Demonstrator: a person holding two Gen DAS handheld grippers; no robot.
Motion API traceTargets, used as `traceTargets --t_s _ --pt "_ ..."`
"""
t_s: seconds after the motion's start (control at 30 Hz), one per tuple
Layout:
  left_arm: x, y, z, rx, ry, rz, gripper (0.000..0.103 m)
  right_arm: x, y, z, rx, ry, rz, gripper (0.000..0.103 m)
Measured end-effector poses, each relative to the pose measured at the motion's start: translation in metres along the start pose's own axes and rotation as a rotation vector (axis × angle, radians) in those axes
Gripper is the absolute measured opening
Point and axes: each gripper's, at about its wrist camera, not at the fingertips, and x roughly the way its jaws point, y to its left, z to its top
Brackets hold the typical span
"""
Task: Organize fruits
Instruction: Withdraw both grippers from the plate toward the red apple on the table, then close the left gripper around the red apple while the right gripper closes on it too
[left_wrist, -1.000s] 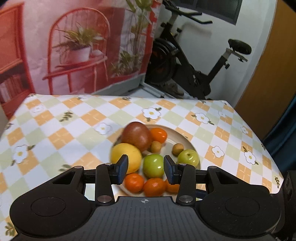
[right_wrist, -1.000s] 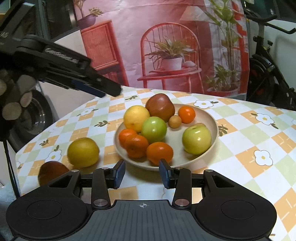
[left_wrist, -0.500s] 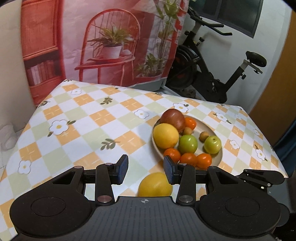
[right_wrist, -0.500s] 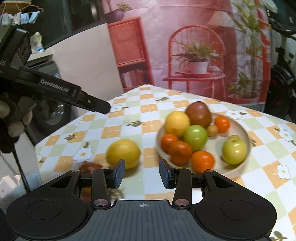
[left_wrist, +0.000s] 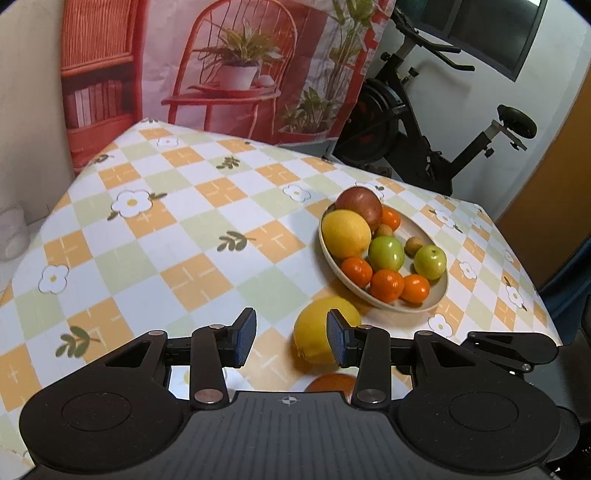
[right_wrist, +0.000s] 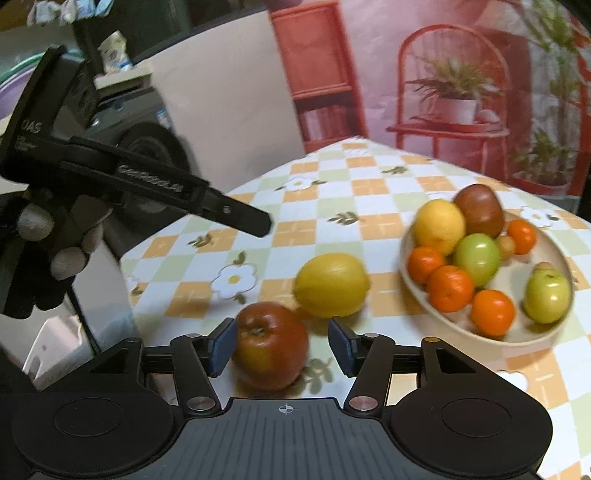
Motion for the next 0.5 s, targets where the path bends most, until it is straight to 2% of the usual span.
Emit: traceTargets --t_s 0.2,0.37,0.5 --pt "0.002 0.001 -0.004 0.002 0.009 -0.024 0.044 0.017 0.011 -0.001 -0.045 0.072 0.022 0.054" --pt "0.005 0.001 -0.006 -0.005 0.017 -0.030 0.044 0.031 0.015 -0.001 -0.083 0.116 0.005 0.058" --pt "0.008 -0.002 -0.006 -0.003 0.028 -0.042 0.044 0.036 0.012 -0.004 -0.076 0.131 -0.004 0.056"
